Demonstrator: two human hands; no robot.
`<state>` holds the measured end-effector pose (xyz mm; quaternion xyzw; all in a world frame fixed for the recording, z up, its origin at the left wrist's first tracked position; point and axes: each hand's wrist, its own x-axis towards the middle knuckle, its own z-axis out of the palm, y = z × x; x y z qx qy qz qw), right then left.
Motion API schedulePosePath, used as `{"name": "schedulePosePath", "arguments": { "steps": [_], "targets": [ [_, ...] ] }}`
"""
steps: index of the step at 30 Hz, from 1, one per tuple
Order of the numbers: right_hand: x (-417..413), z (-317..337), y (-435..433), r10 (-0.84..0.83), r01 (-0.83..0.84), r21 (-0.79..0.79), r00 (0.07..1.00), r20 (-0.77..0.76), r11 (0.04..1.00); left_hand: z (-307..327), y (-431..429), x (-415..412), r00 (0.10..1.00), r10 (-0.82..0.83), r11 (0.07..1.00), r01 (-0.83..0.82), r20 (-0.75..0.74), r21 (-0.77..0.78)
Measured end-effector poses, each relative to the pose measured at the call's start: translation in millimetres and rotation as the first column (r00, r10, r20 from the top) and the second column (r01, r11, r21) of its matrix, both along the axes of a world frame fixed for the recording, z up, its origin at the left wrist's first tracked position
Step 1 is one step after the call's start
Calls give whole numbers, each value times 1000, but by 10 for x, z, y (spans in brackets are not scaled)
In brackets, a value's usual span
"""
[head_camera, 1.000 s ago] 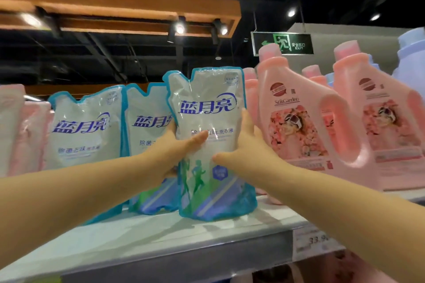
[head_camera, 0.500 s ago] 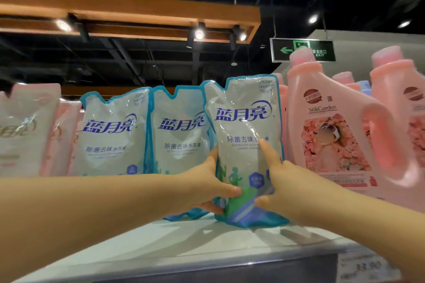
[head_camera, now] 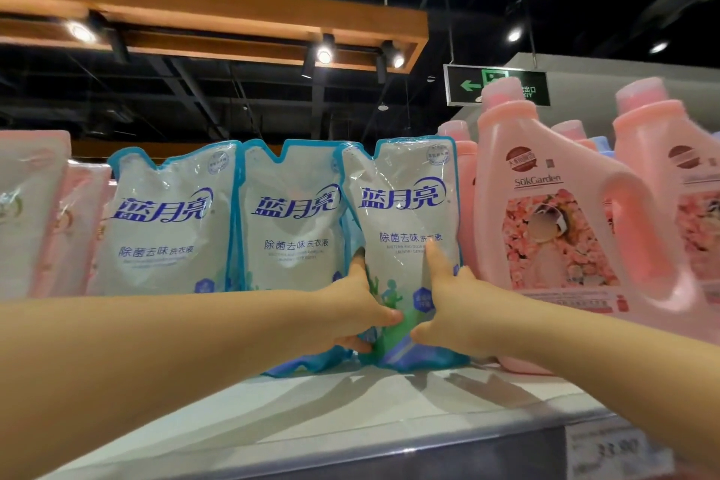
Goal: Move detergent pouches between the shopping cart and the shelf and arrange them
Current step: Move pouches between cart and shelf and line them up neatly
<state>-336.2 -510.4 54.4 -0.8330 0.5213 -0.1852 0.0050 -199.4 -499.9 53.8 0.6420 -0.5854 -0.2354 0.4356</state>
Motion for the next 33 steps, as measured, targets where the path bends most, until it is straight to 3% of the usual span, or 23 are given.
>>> {"name": "schedulePosePath", "arguments": {
  "steps": [3,7,10,14,17,19,21,23,25,27,31,33],
  "targets": [
    [47,-7,-39,-7,7,11,1000,13,1000,-38,-68,-24,995,77,997,-77,59,-7],
    [100,-40,-5,-33,29,-46,996,-79,998,-45,-85,-68,944,151,988,-140,293,-58],
    [105,-46,-24,-14,9,-61,996,-89,998,-13,-48,-111,909,193,981,-183,371,-64],
    [64,-9,-33,-29,23,-46,987,-157,999,67,81,-145,912,160,987,-151,377,-53],
    [73,58,-7,1,-20,-70,966,-259,997,307,302,-74,869,165,983,-106,467,-149],
    [83,101,32,-36,8,-91,948,-317,996,525,464,26,743,264,952,-97,615,-291],
    [69,169,92,-72,6,-161,910,-408,987,730,569,136,463,448,872,-37,765,-489],
    [54,301,141,-111,-42,-344,904,-413,938,889,559,251,241,627,748,78,740,-659],
    [101,477,196,-73,-87,-544,961,-265,835,996,481,339,197,715,656,141,670,-741],
    [228,553,145,25,-150,-632,979,-202,761,1052,368,389,193,746,625,128,637,-770],
    [505,468,-99,-55,-224,-663,926,-373,714,1046,123,429,54,713,699,23,699,-715],
    [561,458,-199,-96,-203,-685,923,-372,700,1022,19,440,60,695,719,-32,716,-695]
  ]
}}
